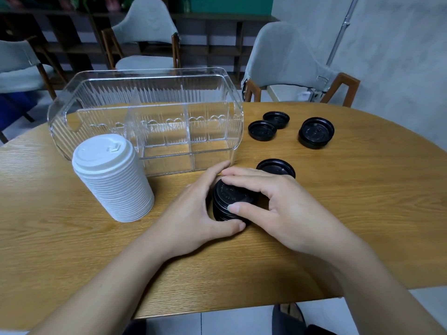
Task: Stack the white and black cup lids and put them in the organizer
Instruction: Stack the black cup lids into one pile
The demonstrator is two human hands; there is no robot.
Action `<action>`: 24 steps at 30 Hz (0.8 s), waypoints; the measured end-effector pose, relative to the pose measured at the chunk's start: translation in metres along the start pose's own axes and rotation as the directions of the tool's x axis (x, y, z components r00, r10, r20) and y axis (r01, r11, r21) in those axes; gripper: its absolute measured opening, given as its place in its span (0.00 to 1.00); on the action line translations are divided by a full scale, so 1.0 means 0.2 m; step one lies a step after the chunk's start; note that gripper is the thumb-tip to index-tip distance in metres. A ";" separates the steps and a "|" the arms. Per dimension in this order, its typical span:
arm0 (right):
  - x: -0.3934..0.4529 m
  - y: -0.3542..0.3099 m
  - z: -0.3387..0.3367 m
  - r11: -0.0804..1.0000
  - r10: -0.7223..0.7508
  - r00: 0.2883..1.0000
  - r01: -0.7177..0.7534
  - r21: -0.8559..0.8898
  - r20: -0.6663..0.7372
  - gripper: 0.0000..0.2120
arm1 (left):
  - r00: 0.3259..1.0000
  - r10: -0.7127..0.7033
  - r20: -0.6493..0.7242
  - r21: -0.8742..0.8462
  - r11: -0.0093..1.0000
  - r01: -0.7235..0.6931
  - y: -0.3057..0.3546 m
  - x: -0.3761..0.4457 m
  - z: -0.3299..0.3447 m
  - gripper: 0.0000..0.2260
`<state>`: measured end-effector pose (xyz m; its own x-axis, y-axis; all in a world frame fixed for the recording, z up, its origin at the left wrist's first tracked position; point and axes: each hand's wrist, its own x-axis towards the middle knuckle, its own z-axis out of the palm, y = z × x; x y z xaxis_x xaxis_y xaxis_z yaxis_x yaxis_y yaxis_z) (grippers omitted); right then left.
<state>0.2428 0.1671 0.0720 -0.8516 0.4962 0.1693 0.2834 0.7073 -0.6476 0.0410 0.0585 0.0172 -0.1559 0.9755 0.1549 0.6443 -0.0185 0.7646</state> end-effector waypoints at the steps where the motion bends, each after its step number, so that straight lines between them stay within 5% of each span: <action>1: 0.00 0.00 0.00 1.000 0.003 1.000 -0.003 0.006 -0.017 0.25 | 1.000 0.003 -0.007 0.005 1.000 -0.003 0.00 0.00 0.00 0.51; 11: -0.01 -0.01 0.08 0.996 0.084 0.974 -0.074 0.054 -0.213 0.28 | 0.995 0.032 -0.096 0.013 0.999 -0.030 0.05 -0.01 0.02 0.41; 18: -0.01 -0.03 0.16 0.996 0.078 0.933 -0.060 0.062 -0.352 0.24 | 0.991 -0.009 -0.131 0.038 0.999 0.014 0.05 -0.01 0.02 0.44; 24: 0.00 -0.01 0.09 0.979 0.152 0.968 -0.120 0.163 -0.198 0.31 | 0.995 -0.018 -0.099 -0.003 1.000 0.018 0.04 -0.01 0.01 0.45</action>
<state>0.2345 0.1569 0.0602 -0.6941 0.6876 0.2130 0.3077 0.5509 -0.7758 0.0485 0.0570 0.0210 -0.2407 0.9493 0.2022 0.6392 -0.0016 0.7690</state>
